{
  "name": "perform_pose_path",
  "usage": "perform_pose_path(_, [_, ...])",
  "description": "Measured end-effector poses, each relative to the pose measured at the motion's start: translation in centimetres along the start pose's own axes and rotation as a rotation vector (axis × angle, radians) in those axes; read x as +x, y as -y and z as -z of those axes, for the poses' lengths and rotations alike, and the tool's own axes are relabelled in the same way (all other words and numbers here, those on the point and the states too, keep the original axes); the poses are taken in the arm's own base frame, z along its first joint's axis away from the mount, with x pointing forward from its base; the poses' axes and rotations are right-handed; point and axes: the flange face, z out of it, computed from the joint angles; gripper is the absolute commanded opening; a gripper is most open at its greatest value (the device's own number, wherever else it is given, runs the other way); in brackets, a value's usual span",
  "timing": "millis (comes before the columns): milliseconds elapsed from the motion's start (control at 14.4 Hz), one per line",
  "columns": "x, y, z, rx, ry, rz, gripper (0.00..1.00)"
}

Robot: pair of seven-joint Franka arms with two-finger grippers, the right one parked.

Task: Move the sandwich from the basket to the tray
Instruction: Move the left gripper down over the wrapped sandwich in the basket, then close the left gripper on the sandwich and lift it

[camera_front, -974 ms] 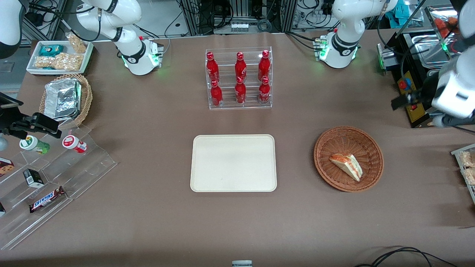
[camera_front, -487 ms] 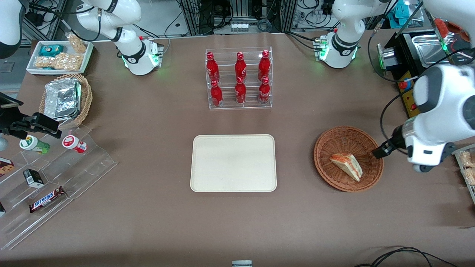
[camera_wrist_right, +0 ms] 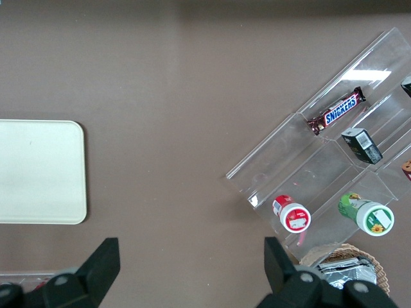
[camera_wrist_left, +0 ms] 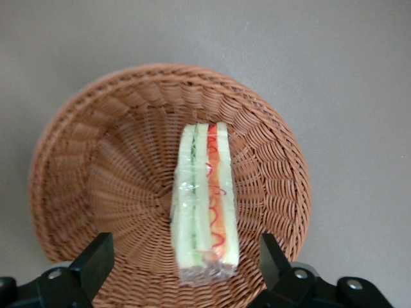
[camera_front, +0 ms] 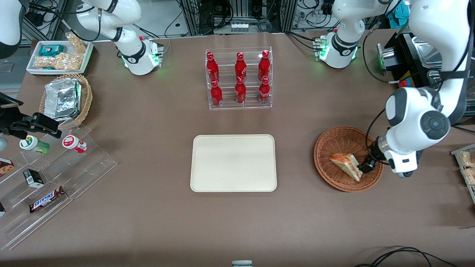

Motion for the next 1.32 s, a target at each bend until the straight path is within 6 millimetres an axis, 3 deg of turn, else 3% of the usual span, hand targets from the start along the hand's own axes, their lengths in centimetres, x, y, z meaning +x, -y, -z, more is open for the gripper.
perform_pose_path(278, [-1.1,-0.9,-2.6,0.01,0.02,0.006,1.0])
perform_pose_path(765, [-1.2,-0.6,-5.5,0.049,0.054,0.007,1.0])
perform_pose_path(904, [-1.3,-0.5,-6.2,0.058,0.062,0.008,0.4])
perform_pose_path(974, [-1.3,-0.5,-6.4,0.06,0.064,0.016,0.26])
perform_pose_path(1043, [-1.2,-0.5,-6.4,0.06,0.064,0.027,0.14])
perform_pose_path(1322, [-1.2,-0.6,-6.3,0.057,0.061,0.035,0.08])
